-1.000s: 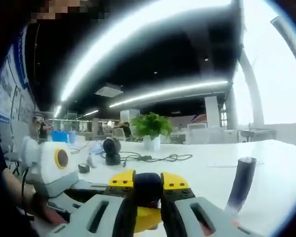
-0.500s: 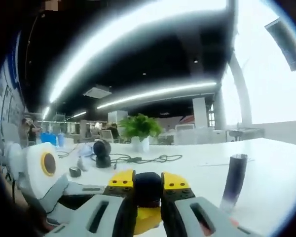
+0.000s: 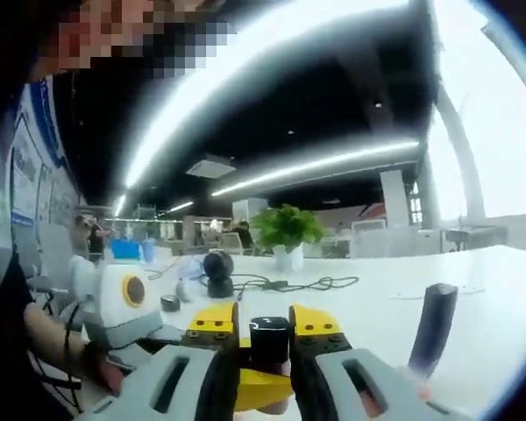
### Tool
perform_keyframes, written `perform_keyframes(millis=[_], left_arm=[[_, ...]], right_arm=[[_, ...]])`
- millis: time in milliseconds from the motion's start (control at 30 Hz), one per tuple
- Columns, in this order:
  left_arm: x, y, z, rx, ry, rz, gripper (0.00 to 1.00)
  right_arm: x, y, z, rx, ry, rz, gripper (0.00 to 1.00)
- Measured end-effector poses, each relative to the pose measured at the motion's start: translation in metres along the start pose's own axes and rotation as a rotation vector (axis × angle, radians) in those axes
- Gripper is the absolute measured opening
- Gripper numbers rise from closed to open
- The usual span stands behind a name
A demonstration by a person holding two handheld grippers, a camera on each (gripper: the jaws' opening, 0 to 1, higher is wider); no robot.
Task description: Pick up cosmetic bottle twist off cap place on table pick up cap screw tight cap place on table
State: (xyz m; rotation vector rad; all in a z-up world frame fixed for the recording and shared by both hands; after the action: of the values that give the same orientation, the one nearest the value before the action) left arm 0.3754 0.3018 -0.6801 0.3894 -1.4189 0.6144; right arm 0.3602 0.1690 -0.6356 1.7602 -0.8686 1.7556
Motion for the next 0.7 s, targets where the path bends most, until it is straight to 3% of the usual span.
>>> perform_keyframes(millis=[133, 167, 300, 367, 500, 567, 700], left_arm=[[0.0, -0.001, 0.01, -0.065, -0.022, 0.005, 0.08], [0.001, -0.001, 0.013, -0.094, -0.027, 0.011, 0.08], [0.0, -0.001, 0.026, -0.196, -0.018, 0.01, 0.08], [-0.002, -0.001, 0.031, -0.234, -0.026, -0.006, 0.08], [-0.005, 0.001, 0.049, -0.372, -0.032, -0.023, 0.08], [-0.006, 0.001, 0.053, -0.398, -0.034, -0.023, 0.08], [-0.007, 0.001, 0.058, -0.443, -0.021, -0.027, 0.09]], right_arm=[[0.005, 0.019, 0.018, 0.178, -0.05, -0.023, 0.22], [0.005, 0.024, 0.022, 0.216, -0.096, -0.028, 0.23], [0.007, 0.043, 0.034, 0.377, -0.135, -0.033, 0.24], [0.008, 0.05, 0.034, 0.449, -0.132, -0.04, 0.24], [0.01, 0.055, 0.029, 0.562, -0.053, -0.086, 0.24], [0.009, 0.056, 0.025, 0.624, -0.047, -0.112, 0.24], [0.007, 0.055, 0.02, 0.676, -0.012, -0.142, 0.23]])
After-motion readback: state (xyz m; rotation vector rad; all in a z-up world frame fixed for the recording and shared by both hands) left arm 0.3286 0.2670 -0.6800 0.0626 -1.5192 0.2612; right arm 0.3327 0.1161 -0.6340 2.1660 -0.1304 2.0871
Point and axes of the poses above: the point that each gripper's makers call its tool centre point, and the gripper's own axes: y roughly backward along the fingers, z roughly to its right, x roughly out of its top, the point moved 10 cm from there along y, roughly backward along the fingers
